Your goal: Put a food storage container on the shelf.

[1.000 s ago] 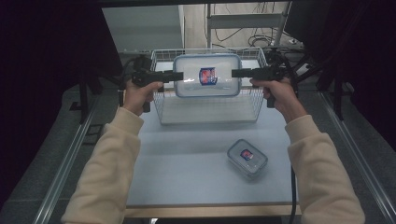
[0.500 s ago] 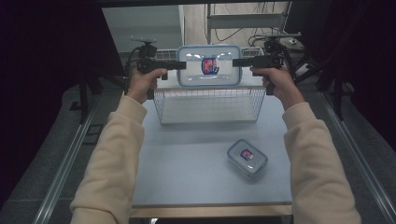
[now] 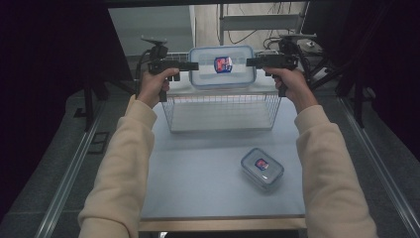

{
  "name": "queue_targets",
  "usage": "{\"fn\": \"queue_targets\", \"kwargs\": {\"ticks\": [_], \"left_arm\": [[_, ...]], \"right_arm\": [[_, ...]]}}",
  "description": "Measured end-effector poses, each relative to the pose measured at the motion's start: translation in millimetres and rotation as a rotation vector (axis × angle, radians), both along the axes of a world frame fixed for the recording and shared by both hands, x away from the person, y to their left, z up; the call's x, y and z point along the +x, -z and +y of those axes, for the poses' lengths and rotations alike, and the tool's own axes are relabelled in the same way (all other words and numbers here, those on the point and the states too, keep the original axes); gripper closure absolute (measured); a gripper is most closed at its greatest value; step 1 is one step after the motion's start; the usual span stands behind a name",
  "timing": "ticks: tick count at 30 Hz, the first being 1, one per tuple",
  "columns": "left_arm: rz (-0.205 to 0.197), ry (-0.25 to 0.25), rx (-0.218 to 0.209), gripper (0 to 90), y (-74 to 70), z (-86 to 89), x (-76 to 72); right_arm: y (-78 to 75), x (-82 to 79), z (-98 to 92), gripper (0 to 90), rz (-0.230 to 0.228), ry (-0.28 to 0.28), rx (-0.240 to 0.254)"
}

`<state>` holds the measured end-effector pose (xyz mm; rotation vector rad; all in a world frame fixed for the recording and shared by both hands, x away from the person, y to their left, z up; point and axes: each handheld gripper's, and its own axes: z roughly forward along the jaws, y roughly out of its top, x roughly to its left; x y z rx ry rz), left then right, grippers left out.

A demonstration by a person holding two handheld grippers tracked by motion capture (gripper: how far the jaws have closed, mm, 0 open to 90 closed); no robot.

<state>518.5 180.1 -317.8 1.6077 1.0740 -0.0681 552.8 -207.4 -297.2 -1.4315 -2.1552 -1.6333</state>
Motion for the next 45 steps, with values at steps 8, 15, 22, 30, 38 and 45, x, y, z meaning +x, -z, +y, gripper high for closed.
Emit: {"fn": "queue_targets", "kwargs": {"ticks": [8, 15, 22, 30, 38, 45], "left_arm": [[0.033, -0.098, -0.018, 42.5, 12.6, 0.4, 12.9], [0.007, -0.116, -0.007, 38.5, 7.7, 0.6, 6.5], [-0.085, -0.115, 0.023, 40.1, -5.6, 2.0, -29.4], [-0.124, -0.027, 0.108, 75.8, 9.0, -9.8, -65.6], [-0.072, 0.001, 0.181, 90.0, 33.0, -31.4, -57.3], [-0.049, -0.021, 0.176, 90.0, 42.9, -38.5, -43.6]], "right_arm": [[4.5, 1.5, 8.9, 44.6, 0.019, 0.091, -0.047], [-3.0, -8.0, 3.5, 43.8, -0.014, 0.104, -0.025], [-10.5, -26.8, -7.0, 41.1, -0.053, 0.069, -0.009], [8.0, -53.6, -25.7, 37.9, -0.075, 0.035, 0.011], [23.3, -67.2, -36.5, 37.2, -0.083, 0.023, 0.024], [35.9, -73.4, -44.1, 36.7, -0.075, 0.005, 0.031]]}}
